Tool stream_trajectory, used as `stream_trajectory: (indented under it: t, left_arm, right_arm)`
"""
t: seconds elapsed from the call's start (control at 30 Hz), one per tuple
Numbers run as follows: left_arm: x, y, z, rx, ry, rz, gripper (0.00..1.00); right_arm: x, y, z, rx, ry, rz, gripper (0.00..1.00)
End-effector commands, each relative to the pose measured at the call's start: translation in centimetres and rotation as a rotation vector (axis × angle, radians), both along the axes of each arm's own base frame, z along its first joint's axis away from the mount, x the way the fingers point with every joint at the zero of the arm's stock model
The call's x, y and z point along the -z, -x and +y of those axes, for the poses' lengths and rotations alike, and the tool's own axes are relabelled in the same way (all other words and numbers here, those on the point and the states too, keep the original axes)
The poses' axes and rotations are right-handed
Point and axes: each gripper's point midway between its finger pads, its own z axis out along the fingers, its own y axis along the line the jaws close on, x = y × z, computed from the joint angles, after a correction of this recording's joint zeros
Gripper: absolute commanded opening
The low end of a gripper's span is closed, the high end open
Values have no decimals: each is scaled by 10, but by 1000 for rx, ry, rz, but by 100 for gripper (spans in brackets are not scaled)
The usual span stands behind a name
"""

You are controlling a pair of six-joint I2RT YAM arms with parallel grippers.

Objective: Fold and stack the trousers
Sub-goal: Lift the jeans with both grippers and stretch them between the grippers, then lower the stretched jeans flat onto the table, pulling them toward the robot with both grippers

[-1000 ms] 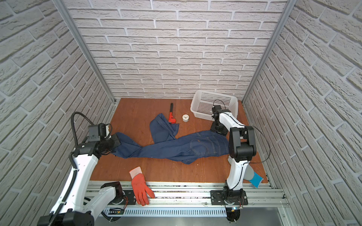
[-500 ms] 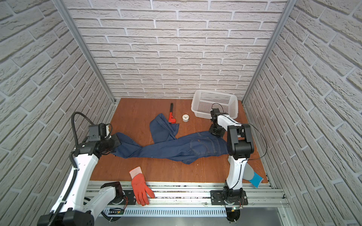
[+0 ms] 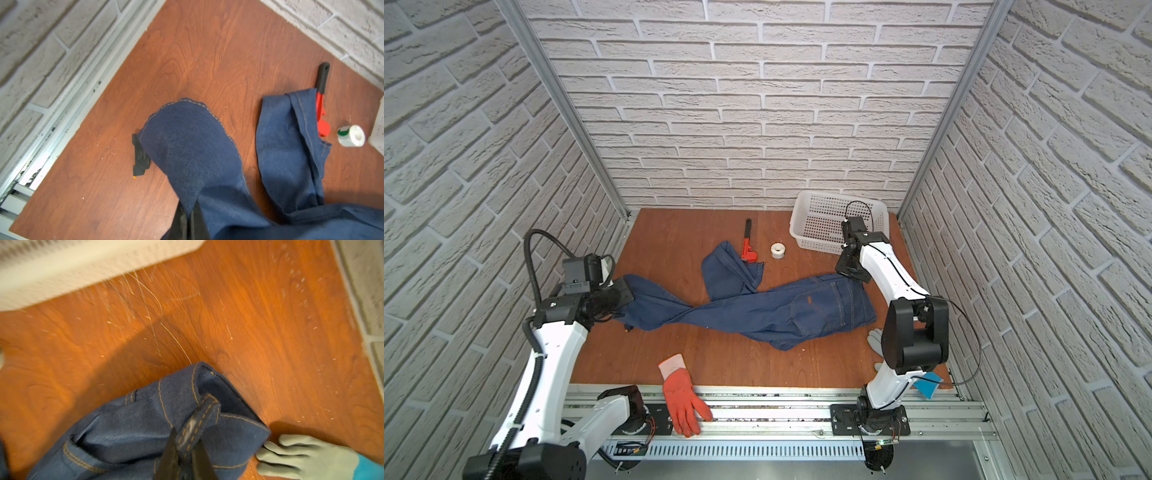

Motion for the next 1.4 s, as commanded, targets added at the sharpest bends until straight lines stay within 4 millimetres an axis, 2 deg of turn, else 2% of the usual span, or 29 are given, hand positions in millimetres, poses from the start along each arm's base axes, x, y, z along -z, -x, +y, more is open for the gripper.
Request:
stream_trajectory:
  t: [0.0,0.17,0.4,0.53,0.6,0.67,0.77,0.83,0.93,1.03,1.13,1.23,1.37]
  left_arm:
    - [-31,-18,17,-30,-35,-76,0]
    - [-79,-53,38,-59,-27,-165,0]
    - [-165,-102,73,-108,6,-327,0]
    - [-208,-116,87,-117,31,-405,0]
    - [-213,-116,88,-118,33,-413,0]
    - [-205,-110,83,-109,46,-400,0]
    - [-158,-93,74,-113,85,-333,0]
    - [-110,-78,66,-123,129,-259,0]
    - [-48,-54,57,-153,179,-162,0]
    - [-6,-32,50,-174,207,-84,0]
    - [16,-10,47,-201,200,-36,0]
    - [27,9,47,-230,187,-5,0]
    - [35,28,48,-253,164,33,0]
  right_arm:
    - [-33,-10,1,-10,-5,-72,7]
    - [-84,-49,18,-51,-86,-206,6]
    - [-198,-97,33,-102,-153,-493,6]
    - [-267,-105,44,-149,-200,-674,6]
    - [-281,-100,43,-158,-190,-717,6]
    - [-275,-91,39,-167,-157,-706,7]
    - [-229,-77,28,-144,-104,-647,8]
    - [-186,-64,19,-123,-87,-614,8]
    - [-121,-39,10,-102,-54,-513,9]
    - [-67,-9,-1,-45,-25,-370,11]
    - [-34,19,-3,-42,-14,-247,14]
    - [-13,46,-3,-3,-29,-212,15]
    - [1,81,-9,56,-14,-181,21]
